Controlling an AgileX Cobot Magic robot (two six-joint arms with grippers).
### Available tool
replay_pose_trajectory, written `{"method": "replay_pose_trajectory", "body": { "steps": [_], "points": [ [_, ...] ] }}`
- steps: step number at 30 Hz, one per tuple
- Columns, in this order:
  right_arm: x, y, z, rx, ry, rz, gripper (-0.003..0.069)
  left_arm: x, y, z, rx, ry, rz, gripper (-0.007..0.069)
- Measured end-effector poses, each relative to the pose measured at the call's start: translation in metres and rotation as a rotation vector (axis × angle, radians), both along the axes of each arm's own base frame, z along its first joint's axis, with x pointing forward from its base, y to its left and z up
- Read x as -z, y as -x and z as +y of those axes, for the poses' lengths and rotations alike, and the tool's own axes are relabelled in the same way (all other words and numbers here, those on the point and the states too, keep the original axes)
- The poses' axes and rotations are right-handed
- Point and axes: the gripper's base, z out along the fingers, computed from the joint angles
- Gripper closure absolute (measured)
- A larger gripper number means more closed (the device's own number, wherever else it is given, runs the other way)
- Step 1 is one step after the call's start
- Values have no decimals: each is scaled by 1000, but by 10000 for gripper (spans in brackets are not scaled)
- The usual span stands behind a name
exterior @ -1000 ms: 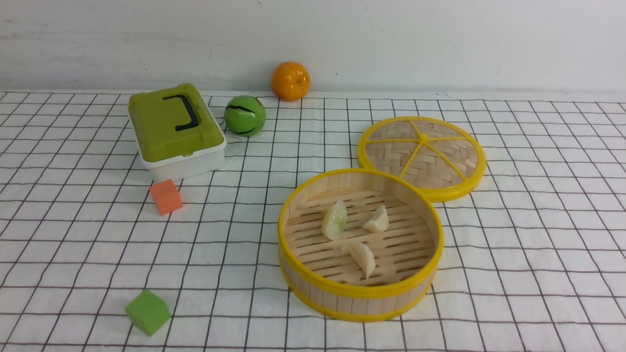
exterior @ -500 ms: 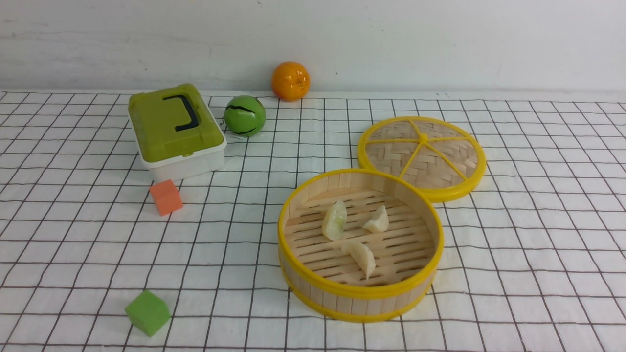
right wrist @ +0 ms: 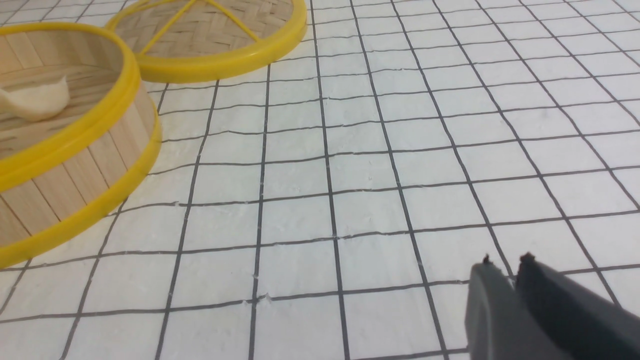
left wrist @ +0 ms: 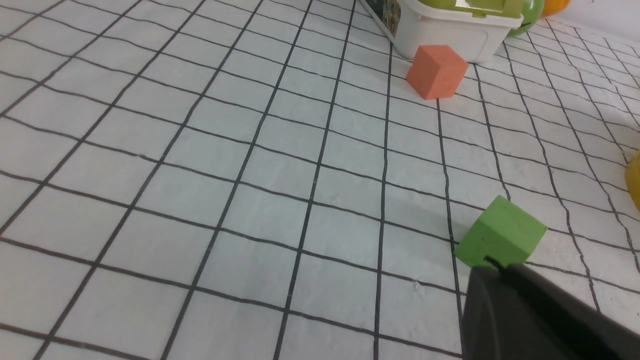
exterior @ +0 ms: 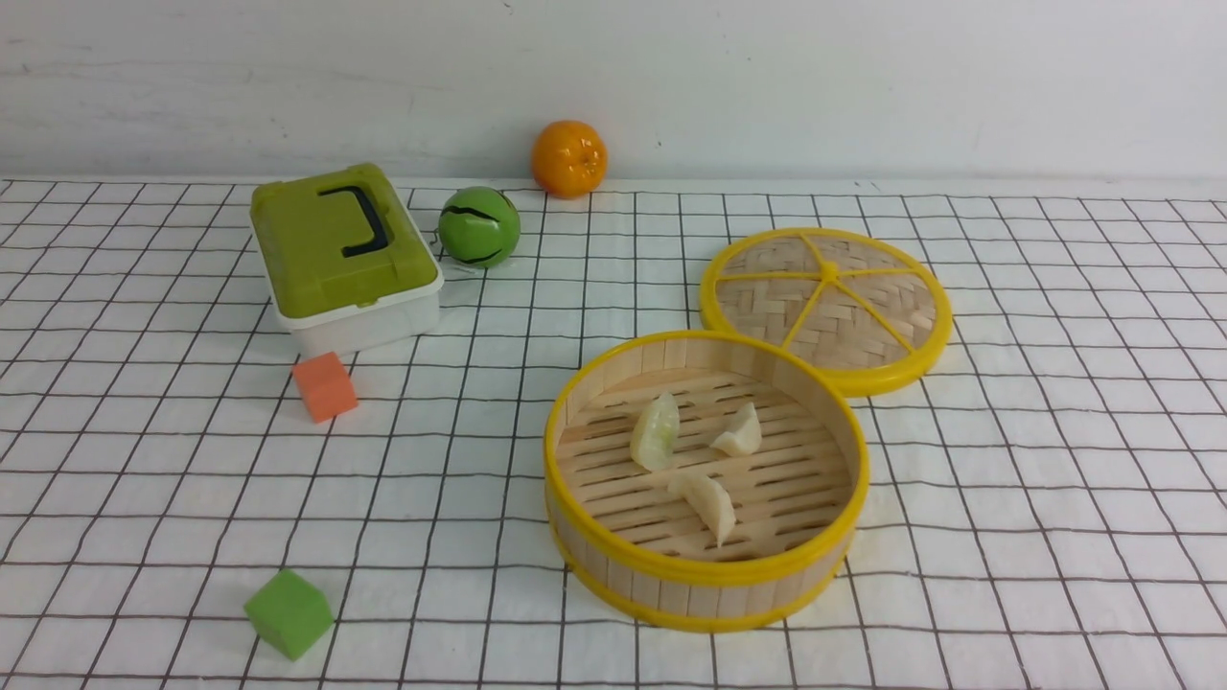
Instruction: Put the dumplings into the steamer on the table with the white tablecloth.
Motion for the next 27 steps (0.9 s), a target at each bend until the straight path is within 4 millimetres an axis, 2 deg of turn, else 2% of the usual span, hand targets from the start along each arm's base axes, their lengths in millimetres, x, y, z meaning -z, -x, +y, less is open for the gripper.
{"method": "replay_pose_trajectory", "body": {
  "steps": [27],
  "points": [
    [0, 0, 0, 0, 0, 0, 550, 0, 0, 0, 0, 0, 0, 637]
  ]
}}
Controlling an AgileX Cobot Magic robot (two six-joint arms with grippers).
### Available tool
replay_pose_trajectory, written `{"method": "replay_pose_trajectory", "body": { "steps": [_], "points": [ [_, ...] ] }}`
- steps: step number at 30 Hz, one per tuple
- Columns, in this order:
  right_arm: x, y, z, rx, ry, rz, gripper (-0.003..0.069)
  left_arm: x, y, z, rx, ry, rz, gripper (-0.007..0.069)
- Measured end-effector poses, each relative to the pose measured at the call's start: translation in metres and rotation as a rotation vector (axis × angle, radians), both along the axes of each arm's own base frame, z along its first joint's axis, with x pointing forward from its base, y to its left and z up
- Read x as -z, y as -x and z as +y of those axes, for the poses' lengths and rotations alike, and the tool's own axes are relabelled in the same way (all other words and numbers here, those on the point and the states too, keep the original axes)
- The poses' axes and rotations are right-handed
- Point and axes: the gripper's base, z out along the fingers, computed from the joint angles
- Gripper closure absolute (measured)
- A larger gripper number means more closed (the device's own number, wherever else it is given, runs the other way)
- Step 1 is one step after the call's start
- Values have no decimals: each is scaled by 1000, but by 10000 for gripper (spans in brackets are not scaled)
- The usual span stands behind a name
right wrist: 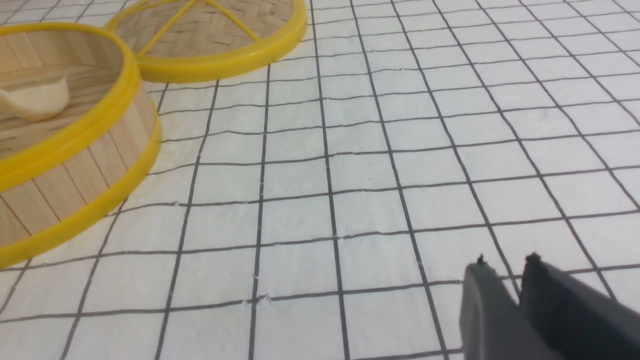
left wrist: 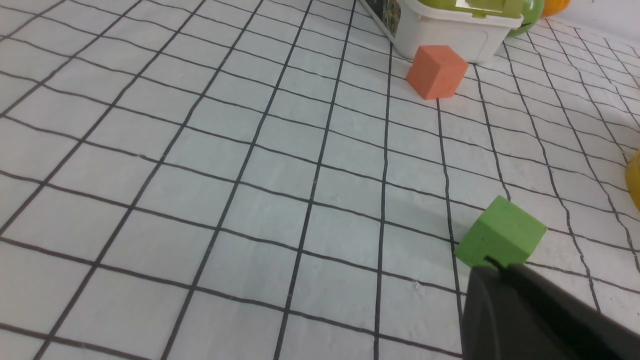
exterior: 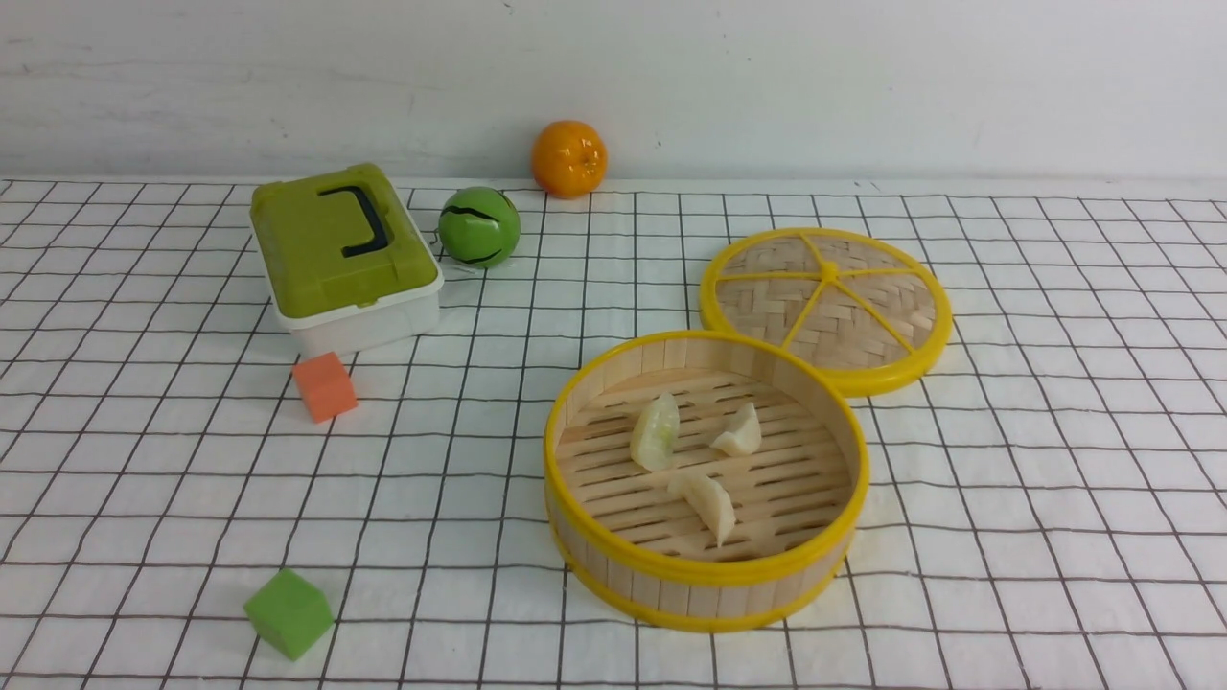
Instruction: Put the dumplings into the steamer on the table with the white tablecloth.
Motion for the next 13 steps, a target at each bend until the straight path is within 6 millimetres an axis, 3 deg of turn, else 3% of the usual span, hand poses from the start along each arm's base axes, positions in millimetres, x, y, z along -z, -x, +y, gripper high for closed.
{"method": "replay_pose_trajectory", "body": {
  "steps": [13],
  "points": [
    [0, 0, 0, 0, 0, 0, 534, 0, 0, 0, 0, 0, 0, 629]
  ]
}}
